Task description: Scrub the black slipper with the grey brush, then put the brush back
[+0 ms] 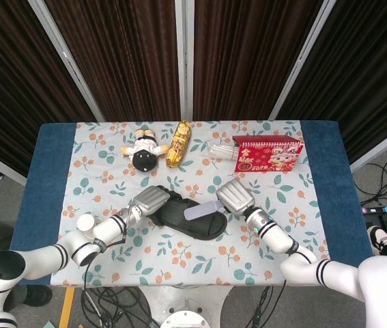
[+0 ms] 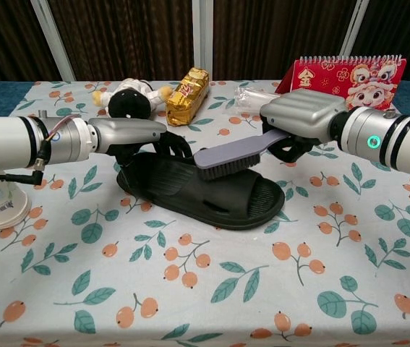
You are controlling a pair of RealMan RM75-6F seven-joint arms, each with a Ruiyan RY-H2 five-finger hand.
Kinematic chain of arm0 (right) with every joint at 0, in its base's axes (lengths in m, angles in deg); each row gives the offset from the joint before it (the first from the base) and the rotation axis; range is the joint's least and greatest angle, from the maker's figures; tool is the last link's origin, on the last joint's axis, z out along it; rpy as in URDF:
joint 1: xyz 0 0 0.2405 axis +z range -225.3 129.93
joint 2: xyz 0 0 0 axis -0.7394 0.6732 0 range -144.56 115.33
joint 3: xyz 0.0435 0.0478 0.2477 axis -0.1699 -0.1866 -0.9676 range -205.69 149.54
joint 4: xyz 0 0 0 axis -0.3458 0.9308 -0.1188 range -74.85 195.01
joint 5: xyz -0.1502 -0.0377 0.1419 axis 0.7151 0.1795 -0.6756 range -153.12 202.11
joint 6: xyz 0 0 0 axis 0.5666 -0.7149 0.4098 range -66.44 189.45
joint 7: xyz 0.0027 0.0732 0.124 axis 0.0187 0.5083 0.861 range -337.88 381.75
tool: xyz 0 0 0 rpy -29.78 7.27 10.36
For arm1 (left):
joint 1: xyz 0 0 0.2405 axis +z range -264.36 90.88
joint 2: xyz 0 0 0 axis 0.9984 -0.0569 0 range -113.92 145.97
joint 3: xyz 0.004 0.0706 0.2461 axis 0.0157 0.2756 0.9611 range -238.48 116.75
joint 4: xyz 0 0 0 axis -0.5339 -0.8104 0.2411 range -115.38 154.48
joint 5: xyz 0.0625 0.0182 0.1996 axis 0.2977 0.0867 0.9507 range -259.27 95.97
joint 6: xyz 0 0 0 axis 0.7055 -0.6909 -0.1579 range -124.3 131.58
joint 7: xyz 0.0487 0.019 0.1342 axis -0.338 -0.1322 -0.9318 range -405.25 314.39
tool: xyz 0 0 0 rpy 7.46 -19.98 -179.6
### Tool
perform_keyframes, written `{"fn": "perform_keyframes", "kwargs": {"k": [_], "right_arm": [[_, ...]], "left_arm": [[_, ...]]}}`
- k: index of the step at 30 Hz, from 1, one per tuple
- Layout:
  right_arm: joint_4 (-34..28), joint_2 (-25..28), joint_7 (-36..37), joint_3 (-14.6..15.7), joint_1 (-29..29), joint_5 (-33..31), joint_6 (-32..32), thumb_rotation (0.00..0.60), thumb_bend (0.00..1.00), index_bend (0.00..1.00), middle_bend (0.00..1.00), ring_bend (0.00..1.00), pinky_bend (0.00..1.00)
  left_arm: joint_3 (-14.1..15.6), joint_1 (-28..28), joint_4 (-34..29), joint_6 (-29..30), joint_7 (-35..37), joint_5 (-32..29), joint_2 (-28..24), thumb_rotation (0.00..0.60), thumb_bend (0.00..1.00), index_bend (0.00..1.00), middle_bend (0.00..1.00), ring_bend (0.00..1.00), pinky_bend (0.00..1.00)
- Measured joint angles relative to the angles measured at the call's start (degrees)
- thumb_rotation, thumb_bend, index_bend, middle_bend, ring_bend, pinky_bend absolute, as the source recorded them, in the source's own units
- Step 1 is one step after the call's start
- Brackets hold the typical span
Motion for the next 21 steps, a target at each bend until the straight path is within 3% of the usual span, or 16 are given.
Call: {"fn": "perform_keyframes", "kwargs": {"k": [11,16,21], "right_arm": [[-3.92,3.99,2.73,3.94,-1.41,3.23,0.44,0.600,0.63,1.00,1.00,1.00,1.00],[-3.57,4.54,7.74,2.72,-1.72,4.44,-2.04,0.600,0.63,1.00,1.00,1.00,1.00],[0.55,2.26,10.45,0.73,-0.57,4.54,-2.26,0.600,0.63,1.00,1.00,1.00,1.00]], "left_arm": [[0.21,-0.60,-0.20,-0.46,0.13,-0.26,-0.20,0.600,0.21,0.38,0.46,0.30,0.23],[0.32,-0.76,-0.34,-0.48,-0.03,-0.32,-0.17,0.600,0.21,0.38,0.46,0.30,0.23],[0.48,-0.84,-0.45,-0.63,-0.15,-0.47,-0.20,0.600,0.21,0.38,0.46,0.30,0.23]]}}
